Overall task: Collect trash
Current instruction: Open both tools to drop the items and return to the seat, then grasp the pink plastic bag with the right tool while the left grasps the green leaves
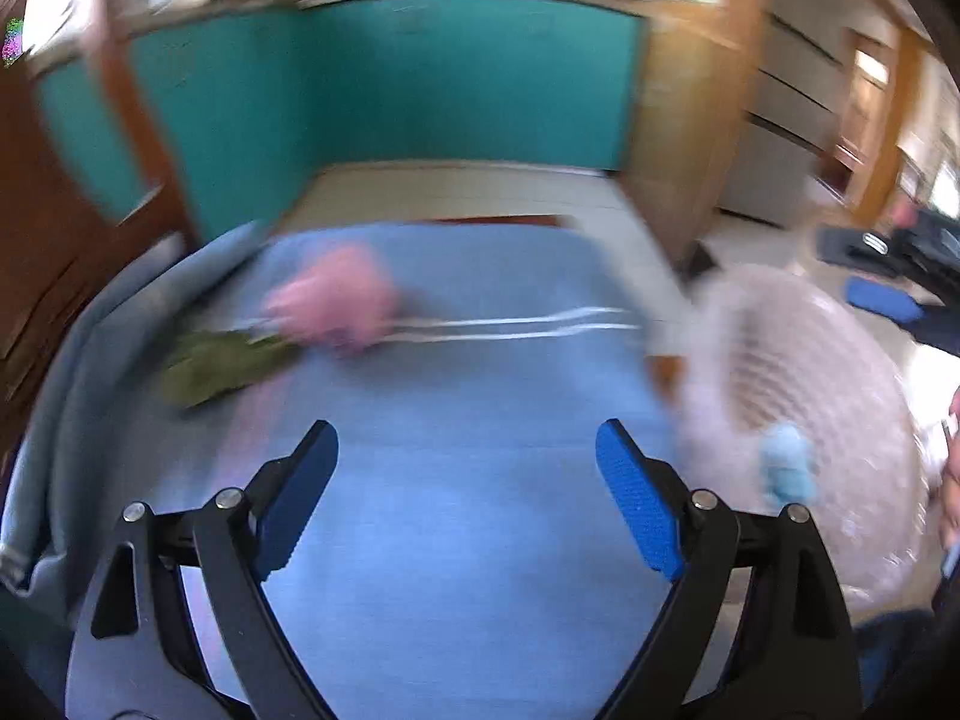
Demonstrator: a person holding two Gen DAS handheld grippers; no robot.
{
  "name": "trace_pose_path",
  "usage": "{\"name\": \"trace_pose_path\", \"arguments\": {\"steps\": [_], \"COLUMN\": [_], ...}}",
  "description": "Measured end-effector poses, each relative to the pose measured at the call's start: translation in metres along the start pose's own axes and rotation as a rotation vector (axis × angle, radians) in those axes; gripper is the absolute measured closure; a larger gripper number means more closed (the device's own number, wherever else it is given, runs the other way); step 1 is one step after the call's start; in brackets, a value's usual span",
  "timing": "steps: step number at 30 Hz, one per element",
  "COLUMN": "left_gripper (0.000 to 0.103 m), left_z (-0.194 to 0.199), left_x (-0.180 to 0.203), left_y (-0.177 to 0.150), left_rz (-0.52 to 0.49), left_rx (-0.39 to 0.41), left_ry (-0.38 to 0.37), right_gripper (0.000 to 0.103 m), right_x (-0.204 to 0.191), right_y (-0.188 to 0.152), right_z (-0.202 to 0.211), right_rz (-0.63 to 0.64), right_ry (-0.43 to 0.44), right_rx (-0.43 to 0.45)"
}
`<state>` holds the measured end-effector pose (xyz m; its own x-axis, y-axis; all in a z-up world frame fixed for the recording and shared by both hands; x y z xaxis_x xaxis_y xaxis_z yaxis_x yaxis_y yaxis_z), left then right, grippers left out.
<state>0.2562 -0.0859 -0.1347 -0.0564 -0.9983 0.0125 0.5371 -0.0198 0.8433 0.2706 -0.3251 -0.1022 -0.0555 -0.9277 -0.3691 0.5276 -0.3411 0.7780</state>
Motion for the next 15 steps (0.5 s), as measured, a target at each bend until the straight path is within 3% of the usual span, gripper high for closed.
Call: {"name": "trace_pose_path", "arguments": {"steps": [2,6,9,11,15], "left_gripper": [0.015,0.015,0.015,0.015,0.015], "left_z": [0.0,0.006,0.018,0.02,0.022], "left_x": [-0.047,-0.097,-0.109,-0.114,-0.121], "left_y": [-0.001,-0.016,-0.033,-0.041,-0.044], "left_rz": [0.074,0.15,0.162,0.156,0.127], "left_rx": [-0.02,-0.054,-0.075,-0.091,-0.091], "left_ry": [0.09,0.148,0.156,0.151,0.151], "right_gripper": [0.032,0.032,0.031,0.023,0.023], "right_x": [-0.027,-0.096,-0.142,-0.167,-0.212], "right_y": [-0.006,-0.02,-0.032,-0.042,-0.062], "right_z": [-0.013,-0.051,-0.085,-0.106,-0.145], "right_rz": [0.05,0.138,0.152,0.176,0.216], "right_ry": [0.046,0.17,0.25,0.254,0.276], "right_rx": [-0.02,-0.07,-0.113,-0.126,-0.167]}}
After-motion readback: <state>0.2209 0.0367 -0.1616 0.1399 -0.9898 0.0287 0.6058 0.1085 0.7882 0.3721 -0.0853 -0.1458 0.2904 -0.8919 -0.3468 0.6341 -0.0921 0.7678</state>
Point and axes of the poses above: each gripper's, at about its wrist camera, not at the fingertips, and z roughly against the way its jaws point, x to its right, y to its top, the point moved 3 cm from there along -z, roughly the way its jaws point, and after that the axes turned 15 degrees about x, right-handed, at the moved point
